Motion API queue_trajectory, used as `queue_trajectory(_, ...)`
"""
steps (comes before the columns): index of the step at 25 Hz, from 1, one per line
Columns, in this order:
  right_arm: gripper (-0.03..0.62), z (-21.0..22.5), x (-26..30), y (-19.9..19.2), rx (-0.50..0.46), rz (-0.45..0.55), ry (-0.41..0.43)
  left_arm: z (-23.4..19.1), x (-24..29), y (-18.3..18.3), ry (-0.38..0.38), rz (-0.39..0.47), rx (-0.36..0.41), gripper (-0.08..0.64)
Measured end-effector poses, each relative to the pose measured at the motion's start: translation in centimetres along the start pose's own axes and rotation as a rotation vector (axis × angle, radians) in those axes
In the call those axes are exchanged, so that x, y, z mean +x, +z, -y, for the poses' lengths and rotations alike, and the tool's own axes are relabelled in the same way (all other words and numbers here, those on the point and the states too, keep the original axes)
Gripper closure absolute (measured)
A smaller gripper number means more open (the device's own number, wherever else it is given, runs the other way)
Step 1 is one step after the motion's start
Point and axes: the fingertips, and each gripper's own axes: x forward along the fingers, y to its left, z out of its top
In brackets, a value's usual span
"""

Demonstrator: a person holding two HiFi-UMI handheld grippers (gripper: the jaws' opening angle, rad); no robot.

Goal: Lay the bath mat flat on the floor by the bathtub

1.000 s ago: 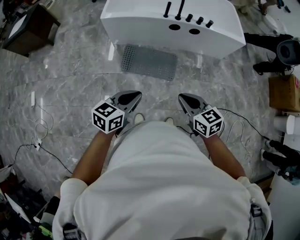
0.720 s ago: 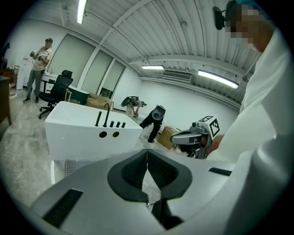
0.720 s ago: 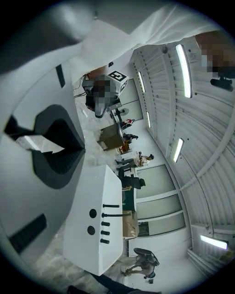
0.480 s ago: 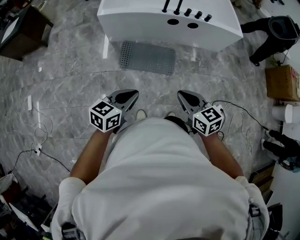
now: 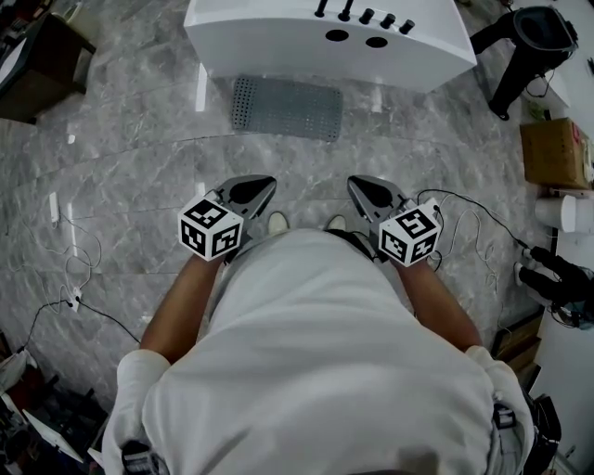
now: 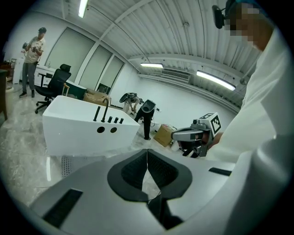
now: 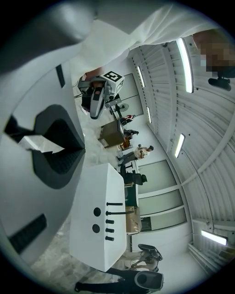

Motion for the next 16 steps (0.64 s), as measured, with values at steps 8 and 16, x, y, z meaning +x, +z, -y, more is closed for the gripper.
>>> queue_trajectory(8, 0.584, 0.1, 0.1, 0.2, 0.001, -0.009, -0.011, -0.3, 0.6, 0.1, -0.020, 0.001, 0.001, 0.541)
queue_trajectory(16, 0.584, 1.2, 0.2, 0.0, -0.006, -0.030, -0.020, -0.7, 1.9, 0.3, -0.035, -0.006, 0.002, 0.541)
